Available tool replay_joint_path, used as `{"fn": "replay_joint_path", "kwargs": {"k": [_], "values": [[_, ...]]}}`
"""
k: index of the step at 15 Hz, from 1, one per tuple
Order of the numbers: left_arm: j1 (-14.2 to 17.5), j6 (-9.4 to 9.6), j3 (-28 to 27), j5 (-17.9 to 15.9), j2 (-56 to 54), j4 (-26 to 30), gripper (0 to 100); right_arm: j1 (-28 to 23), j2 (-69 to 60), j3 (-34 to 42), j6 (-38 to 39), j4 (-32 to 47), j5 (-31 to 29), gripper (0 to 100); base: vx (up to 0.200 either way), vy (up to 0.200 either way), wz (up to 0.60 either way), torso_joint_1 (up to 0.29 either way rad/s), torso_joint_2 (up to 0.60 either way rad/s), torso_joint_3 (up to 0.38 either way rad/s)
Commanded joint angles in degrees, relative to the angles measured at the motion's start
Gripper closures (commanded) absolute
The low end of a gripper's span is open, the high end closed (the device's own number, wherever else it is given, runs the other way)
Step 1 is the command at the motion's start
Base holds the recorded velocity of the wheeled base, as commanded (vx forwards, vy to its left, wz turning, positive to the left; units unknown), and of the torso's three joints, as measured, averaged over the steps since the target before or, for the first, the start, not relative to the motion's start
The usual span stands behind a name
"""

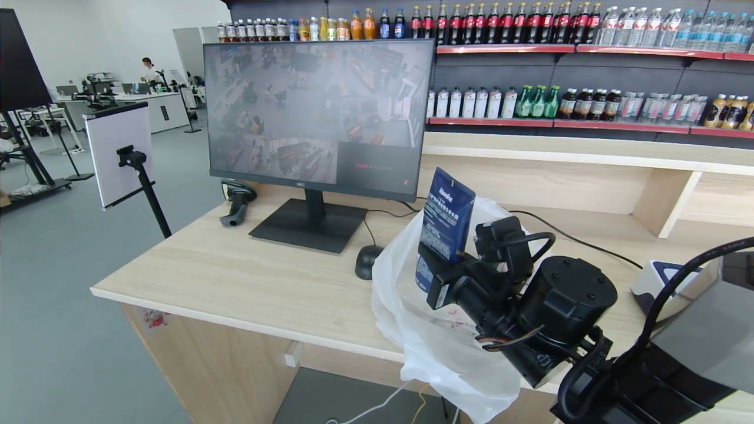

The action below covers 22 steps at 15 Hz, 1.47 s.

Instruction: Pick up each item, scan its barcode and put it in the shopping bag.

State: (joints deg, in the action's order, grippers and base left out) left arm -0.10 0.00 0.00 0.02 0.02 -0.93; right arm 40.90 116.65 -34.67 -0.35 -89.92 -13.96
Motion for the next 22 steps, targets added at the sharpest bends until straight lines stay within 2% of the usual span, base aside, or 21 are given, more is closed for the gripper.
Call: {"fn": "replay_joint_path", "kwargs": {"k": [1, 22], "values": [[0.01, 0.00, 0.00, -0.02, -0.02, -0.04, 0, -0.12, 1.56, -0.13, 0.00, -0.08, -0.02, 100, 0.000, 0.000, 0.00, 0.000, 0.00, 0.000], [0.01, 0.00, 0.00, 0.06, -0.02, 0.05, 0, -0.65, 4.55, 0.83, 0.53, -0.08, -0.02, 100, 0.000, 0.000, 0.00, 0.000, 0.00, 0.000]]}}
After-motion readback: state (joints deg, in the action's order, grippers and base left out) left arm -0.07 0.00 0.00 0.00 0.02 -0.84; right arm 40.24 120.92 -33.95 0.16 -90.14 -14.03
